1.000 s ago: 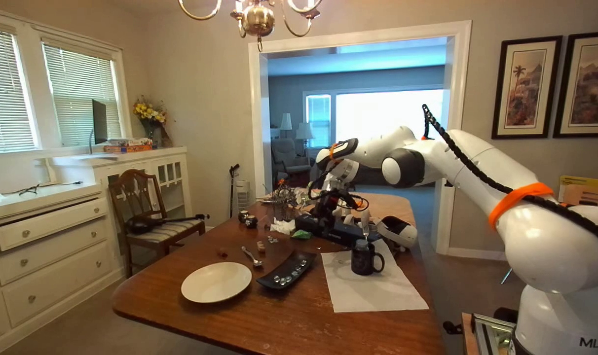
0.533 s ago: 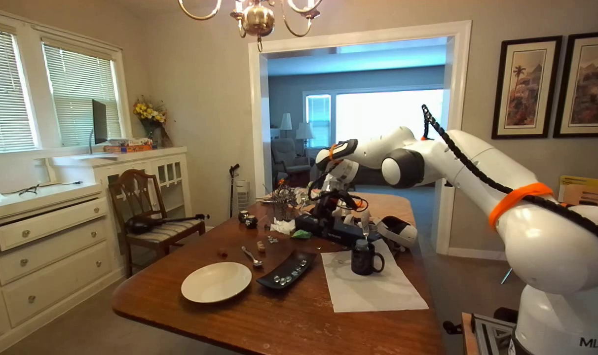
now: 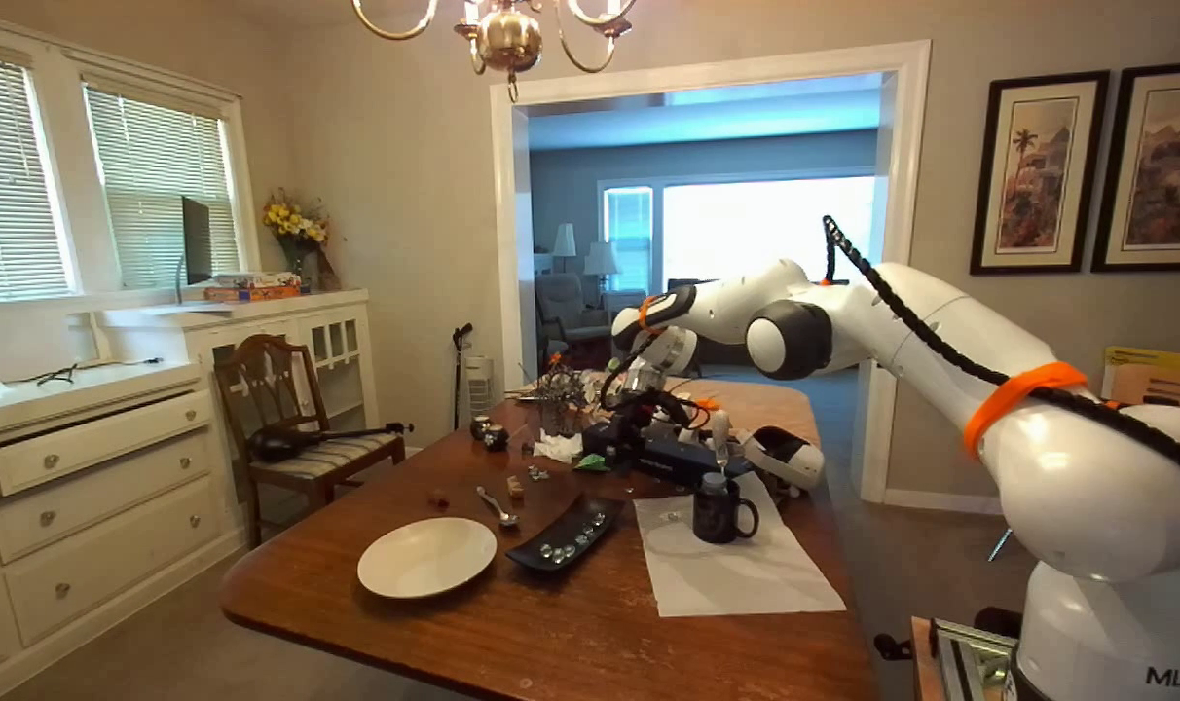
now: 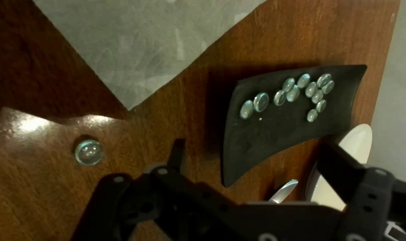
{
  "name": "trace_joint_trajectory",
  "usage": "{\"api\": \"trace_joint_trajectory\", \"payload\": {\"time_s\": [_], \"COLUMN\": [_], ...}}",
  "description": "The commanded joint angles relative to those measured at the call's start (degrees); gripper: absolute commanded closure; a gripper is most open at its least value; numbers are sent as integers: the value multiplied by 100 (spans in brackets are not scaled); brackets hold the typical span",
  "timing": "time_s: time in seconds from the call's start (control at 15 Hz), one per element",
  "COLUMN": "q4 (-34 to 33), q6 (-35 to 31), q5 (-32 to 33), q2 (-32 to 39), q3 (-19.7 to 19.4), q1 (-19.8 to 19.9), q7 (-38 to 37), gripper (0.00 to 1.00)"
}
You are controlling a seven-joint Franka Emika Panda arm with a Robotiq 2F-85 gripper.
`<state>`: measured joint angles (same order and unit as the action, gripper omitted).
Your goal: Pick up the black plate and pour it's contents in the bowl
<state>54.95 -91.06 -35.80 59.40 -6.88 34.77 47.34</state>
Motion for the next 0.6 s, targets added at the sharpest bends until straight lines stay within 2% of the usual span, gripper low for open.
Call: {"api": "trace_joint_trajectory", "payload": {"time_s": [0.0,0.53], "q4": [169,188], "q6": [-179,-228], "q5": [-154,-248], "q2": [47,206], "q3": [171,384], "q1": [-20,20], "q7": [272,346], "gripper": [0,0]}}
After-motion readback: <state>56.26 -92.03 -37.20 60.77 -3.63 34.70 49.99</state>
